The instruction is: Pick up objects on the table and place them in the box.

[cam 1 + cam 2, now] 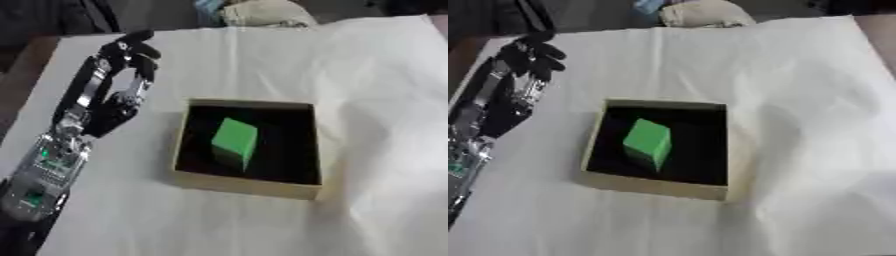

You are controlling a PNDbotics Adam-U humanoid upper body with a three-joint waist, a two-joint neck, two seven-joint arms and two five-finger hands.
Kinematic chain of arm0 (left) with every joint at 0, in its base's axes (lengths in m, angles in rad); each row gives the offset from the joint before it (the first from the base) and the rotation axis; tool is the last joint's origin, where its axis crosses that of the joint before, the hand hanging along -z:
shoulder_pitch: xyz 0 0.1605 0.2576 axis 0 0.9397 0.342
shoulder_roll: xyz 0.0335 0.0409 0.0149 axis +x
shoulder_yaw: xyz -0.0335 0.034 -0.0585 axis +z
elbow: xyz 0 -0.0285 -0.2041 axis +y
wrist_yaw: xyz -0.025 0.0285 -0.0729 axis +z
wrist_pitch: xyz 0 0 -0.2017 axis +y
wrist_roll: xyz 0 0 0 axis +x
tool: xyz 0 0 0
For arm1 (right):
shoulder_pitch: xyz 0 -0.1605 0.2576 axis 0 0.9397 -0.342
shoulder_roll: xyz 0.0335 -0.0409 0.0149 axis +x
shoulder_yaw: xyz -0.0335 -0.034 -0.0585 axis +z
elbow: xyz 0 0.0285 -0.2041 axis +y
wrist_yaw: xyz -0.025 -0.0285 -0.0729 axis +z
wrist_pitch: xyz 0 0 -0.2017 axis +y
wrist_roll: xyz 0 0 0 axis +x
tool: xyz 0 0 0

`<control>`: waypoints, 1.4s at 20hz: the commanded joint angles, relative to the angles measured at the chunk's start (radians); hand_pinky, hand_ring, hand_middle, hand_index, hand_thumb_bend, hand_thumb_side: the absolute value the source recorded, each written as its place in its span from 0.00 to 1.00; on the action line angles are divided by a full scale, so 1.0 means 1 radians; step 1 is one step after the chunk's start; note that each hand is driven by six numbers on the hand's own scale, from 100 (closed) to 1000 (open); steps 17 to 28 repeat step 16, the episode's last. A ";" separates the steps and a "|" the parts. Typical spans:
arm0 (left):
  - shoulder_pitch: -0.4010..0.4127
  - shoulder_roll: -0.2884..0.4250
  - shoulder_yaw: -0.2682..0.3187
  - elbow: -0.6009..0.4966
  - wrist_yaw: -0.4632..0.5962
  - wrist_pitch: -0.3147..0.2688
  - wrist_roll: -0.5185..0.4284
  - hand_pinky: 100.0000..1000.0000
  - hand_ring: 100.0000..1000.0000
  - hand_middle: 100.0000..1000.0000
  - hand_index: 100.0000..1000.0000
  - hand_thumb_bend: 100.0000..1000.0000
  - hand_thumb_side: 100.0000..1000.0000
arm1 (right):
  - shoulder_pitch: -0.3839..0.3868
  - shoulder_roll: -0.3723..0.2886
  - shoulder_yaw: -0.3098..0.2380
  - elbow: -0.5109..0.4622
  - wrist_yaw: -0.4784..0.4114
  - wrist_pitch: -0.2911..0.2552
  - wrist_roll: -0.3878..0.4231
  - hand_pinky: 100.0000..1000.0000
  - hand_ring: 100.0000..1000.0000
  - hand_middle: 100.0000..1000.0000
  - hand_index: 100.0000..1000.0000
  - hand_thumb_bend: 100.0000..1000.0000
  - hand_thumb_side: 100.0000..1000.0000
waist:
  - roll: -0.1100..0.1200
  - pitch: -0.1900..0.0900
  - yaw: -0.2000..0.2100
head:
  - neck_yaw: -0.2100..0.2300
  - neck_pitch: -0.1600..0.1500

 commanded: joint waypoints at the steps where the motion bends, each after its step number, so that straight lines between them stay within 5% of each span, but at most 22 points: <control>1: -0.005 -0.007 0.023 0.011 0.012 -0.002 0.016 0.71 0.62 0.64 0.92 0.00 0.77 | -0.006 -0.011 -0.003 -0.024 -0.003 0.002 0.004 0.79 0.83 0.77 0.88 0.00 0.61 | -0.005 -0.012 0.000 | 0.011 0.021; 28: 0.006 -0.053 0.039 0.070 0.013 -0.003 0.020 0.71 0.63 0.64 0.92 0.00 0.78 | -0.005 -0.007 0.001 -0.032 0.006 0.008 0.005 0.79 0.83 0.77 0.88 0.00 0.61 | -0.003 -0.014 -0.003 | 0.006 0.028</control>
